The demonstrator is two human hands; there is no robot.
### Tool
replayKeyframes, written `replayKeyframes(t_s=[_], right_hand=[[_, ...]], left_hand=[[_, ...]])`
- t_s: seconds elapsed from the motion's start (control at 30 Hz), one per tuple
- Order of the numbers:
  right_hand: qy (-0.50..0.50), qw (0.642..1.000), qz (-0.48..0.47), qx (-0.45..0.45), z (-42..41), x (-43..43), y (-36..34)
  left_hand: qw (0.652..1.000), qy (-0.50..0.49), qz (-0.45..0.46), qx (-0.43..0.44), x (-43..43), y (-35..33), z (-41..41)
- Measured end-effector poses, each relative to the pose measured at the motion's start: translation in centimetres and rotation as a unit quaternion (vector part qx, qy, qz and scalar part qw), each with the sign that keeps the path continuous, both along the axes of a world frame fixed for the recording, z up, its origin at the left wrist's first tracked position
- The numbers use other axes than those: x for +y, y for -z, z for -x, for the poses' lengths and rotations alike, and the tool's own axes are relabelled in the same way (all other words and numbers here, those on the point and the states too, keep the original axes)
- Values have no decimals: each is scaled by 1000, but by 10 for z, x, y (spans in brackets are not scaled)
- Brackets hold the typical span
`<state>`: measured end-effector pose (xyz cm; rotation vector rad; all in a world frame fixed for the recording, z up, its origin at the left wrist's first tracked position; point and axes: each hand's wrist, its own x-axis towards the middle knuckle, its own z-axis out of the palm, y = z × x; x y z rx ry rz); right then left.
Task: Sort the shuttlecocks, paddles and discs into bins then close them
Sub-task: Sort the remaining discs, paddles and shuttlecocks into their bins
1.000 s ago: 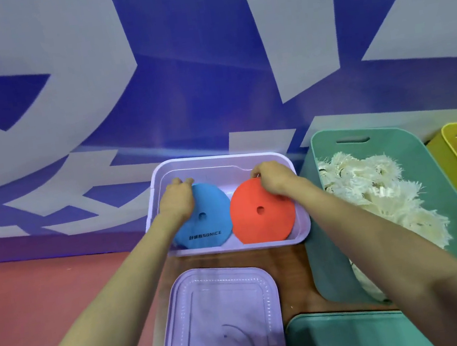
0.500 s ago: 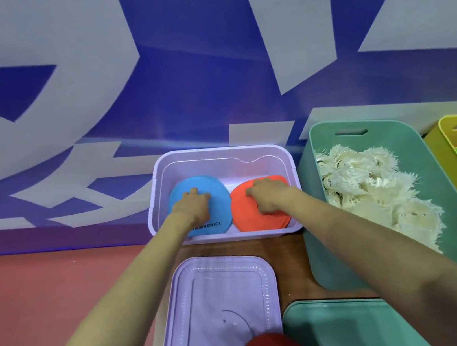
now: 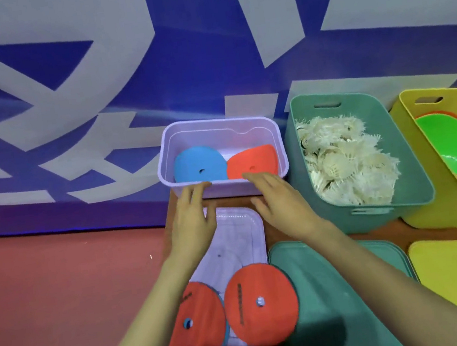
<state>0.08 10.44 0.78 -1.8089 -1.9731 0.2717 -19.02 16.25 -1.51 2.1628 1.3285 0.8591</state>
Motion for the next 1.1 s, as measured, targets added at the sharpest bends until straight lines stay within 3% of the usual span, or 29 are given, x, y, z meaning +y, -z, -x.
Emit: replayKeyframes(t_s=[0.13,0.27,0.43,0.6,0.73,0.83,1.0,1.1], right_hand=[[11,996,92,11,8,-49,40],[60,964,258,12,11,-78,77],[134,915,378,28,16,-93,104],[172,910,363,98,16,-94,112],[185,899,324,229,10,-93,101],[169,896,269,310,6,-90,86],[132,916,156,345,-4,-72,52],[113,933,96,329,-6,-56,25]], left_hand=[[987,37,139,71,-44,43,15],[943,61,280,172,-73,74,19],[919,65,331,204,-96,94,12],[932,47,319,166,-101,103,8],[937,34,325,122,-96,99,10],[938,85,322,94,-86,90,20],[897,137,409,-93,-73,52,26],[906,91,382,-157,-62,27,19]])
